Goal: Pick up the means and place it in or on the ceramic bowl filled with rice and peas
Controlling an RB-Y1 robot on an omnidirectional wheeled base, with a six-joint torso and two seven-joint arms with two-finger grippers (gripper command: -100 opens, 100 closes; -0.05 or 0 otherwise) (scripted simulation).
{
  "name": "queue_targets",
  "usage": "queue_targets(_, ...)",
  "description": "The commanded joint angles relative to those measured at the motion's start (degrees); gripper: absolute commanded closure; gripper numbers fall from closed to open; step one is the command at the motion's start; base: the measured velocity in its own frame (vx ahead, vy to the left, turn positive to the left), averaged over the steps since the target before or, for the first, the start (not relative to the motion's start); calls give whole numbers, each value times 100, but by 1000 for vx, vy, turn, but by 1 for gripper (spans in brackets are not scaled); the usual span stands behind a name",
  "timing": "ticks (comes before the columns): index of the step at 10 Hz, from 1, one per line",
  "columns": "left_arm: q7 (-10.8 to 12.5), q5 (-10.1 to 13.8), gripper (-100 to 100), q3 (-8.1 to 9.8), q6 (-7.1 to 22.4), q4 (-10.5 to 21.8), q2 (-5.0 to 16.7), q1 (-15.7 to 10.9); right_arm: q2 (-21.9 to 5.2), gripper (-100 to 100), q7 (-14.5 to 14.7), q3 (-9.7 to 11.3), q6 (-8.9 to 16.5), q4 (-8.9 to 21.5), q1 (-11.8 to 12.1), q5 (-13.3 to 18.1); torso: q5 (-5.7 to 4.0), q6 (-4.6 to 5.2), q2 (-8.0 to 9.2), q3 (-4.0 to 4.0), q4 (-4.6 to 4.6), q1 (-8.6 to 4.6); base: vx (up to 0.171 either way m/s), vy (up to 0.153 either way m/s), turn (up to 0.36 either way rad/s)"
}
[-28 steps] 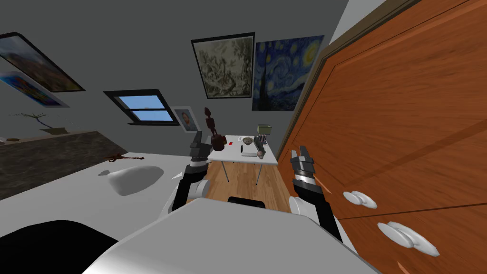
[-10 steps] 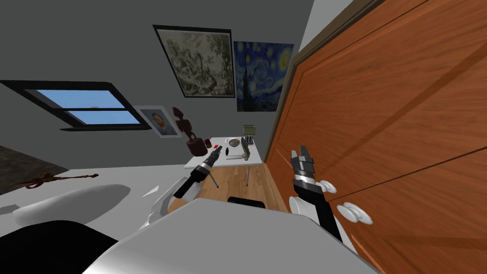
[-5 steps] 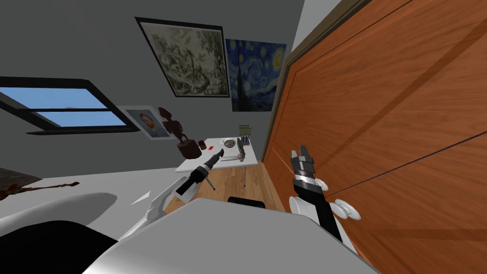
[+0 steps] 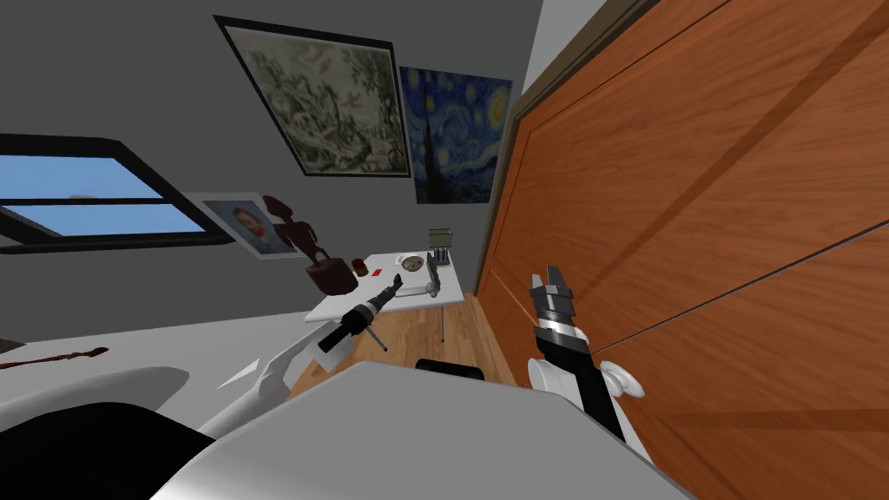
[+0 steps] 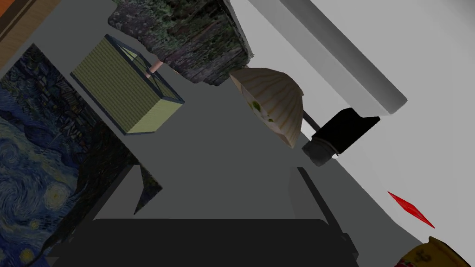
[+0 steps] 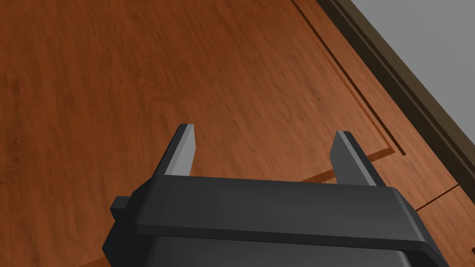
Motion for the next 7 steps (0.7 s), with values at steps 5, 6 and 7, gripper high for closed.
queue_targets(5,-94,-32,-100,-156,705,609,978,-48,0,0,0,0,0,0,0,0,-2,-2,0,0,0,-6,42,-72,-83)
queue_targets(6,-111,-37,-100,-187,854,739,1147,-57,0,0,0,0,0,0,0,0,-1,-1,2,1,1,-1,33,-60,-111)
queue_targets(7,-111,-37,-100,-187,854,739,1188,-57,0,0,0,0,0,0,0,0,0,1,1,0,0,-3,24,-44,-33)
